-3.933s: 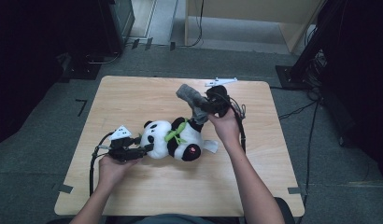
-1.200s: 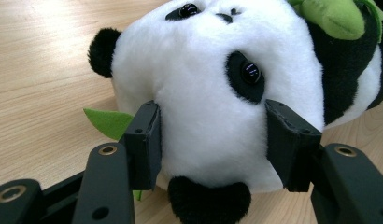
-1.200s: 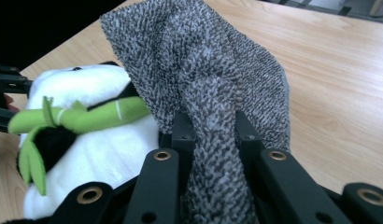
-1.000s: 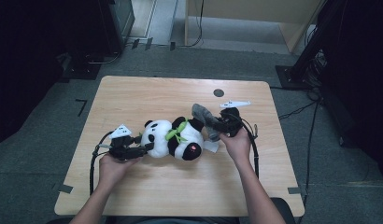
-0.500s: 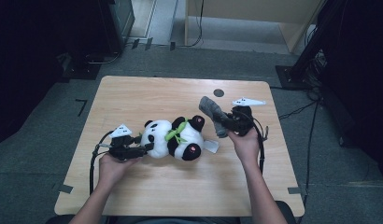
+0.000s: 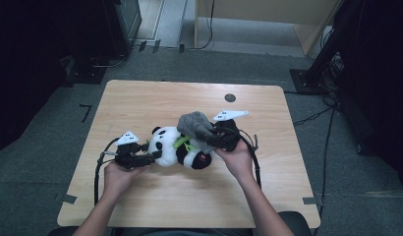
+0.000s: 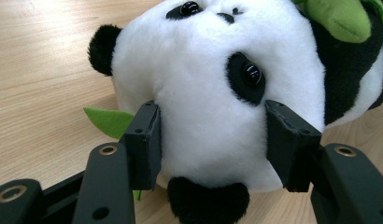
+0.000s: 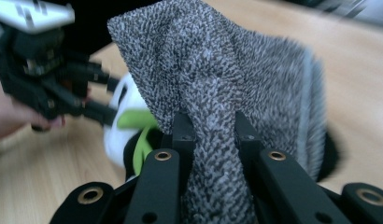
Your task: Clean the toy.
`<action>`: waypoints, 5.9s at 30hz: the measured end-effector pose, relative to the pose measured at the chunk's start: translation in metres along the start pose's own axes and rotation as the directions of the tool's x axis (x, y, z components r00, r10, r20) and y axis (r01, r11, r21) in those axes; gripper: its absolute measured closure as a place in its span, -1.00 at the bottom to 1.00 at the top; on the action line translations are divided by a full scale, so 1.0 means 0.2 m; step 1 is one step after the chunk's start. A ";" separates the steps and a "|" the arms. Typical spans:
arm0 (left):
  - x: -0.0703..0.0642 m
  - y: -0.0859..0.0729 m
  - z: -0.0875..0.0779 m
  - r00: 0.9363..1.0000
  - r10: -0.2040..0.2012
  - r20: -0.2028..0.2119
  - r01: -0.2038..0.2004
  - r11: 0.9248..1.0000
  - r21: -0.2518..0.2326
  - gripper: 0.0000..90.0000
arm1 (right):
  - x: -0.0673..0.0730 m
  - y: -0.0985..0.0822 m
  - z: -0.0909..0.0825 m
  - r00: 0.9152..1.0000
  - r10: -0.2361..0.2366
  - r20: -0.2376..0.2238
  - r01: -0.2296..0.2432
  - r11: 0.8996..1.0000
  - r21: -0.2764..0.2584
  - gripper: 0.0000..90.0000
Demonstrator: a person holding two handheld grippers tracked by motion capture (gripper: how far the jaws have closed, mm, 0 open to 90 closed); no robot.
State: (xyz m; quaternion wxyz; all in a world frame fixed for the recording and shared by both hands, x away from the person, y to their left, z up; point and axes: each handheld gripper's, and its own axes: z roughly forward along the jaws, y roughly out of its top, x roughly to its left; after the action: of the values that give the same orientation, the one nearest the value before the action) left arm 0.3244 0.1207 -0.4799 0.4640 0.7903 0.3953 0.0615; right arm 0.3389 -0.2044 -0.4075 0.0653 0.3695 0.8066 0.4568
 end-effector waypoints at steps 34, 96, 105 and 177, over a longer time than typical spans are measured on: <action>0.01 0.03 0.01 0.999 -0.039 0.006 0.039 0.999 0.030 -0.03 | -0.27 -0.32 -0.03 0.984 0.172 0.048 -0.177 0.973 0.151 0.72; 0.03 0.00 0.02 0.999 -0.015 0.031 0.016 1.000 -0.021 -0.10 | -0.22 -0.21 -0.02 0.992 0.122 -0.023 -0.118 0.985 0.126 0.69; 0.04 0.00 0.02 0.999 -0.017 0.037 0.018 0.999 -0.029 -0.11 | -0.27 -0.24 -0.02 0.991 0.135 -0.003 -0.133 0.978 0.160 0.70; 0.02 0.01 0.03 0.996 0.058 0.069 -0.055 0.997 -0.046 -0.63 | 0.19 0.34 0.48 0.991 -0.042 -0.123 0.081 0.939 0.335 0.76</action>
State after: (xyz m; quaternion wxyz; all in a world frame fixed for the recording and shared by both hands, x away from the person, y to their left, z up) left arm 0.3305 0.1184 -0.4823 0.4931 0.7923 0.3550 0.0557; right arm 0.3907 -0.0909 -0.3998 -0.0313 0.3230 0.8868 0.3292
